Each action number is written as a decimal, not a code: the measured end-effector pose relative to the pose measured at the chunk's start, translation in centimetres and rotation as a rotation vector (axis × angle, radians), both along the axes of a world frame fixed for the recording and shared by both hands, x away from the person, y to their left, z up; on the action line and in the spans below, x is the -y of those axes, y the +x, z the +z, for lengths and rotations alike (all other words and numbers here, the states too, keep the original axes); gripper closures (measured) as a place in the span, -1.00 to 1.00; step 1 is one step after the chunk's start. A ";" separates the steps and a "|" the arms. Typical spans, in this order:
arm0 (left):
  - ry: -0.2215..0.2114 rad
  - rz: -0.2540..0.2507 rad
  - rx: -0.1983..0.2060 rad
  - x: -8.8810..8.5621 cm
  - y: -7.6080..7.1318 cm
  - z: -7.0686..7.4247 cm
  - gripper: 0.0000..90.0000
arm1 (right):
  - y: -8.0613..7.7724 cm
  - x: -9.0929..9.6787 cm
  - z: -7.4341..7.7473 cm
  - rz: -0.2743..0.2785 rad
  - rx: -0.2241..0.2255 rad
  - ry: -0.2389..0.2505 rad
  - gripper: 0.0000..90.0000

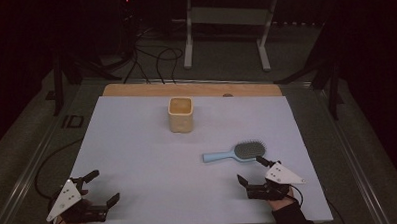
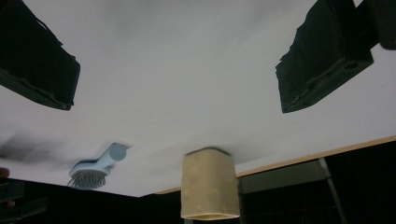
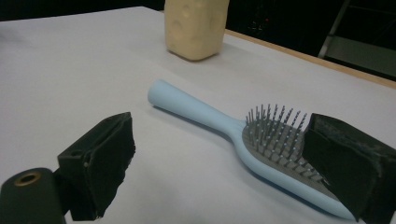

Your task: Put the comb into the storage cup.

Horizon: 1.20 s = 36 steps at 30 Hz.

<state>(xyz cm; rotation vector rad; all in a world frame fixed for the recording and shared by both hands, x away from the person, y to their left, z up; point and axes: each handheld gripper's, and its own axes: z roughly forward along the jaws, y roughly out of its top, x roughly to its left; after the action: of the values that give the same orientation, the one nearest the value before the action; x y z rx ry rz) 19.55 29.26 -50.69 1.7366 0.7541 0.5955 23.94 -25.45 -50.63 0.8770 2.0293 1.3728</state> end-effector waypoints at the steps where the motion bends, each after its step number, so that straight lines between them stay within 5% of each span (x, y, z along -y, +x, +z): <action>1: -0.002 0.001 -0.002 0.0 0.0 0.0 -1.00 | 0.0 0.0 0.0 0.000 0.000 0.000 -0.81; 14: 0.003 -0.007 -0.008 0.1 0.0 0.0 -1.00 | 0.0 0.0 0.0 -0.007 0.000 0.009 -0.81; 36: -0.001 0.003 -0.006 0.1 -0.1 0.1 -1.00 | -1.1 -1.6 1.9 -0.007 0.008 -0.066 -0.81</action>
<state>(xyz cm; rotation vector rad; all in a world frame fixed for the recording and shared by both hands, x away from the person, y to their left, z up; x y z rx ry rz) 19.47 29.20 -50.56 1.7373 0.7613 0.5924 22.80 -23.85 -48.78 0.8474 2.0513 1.2958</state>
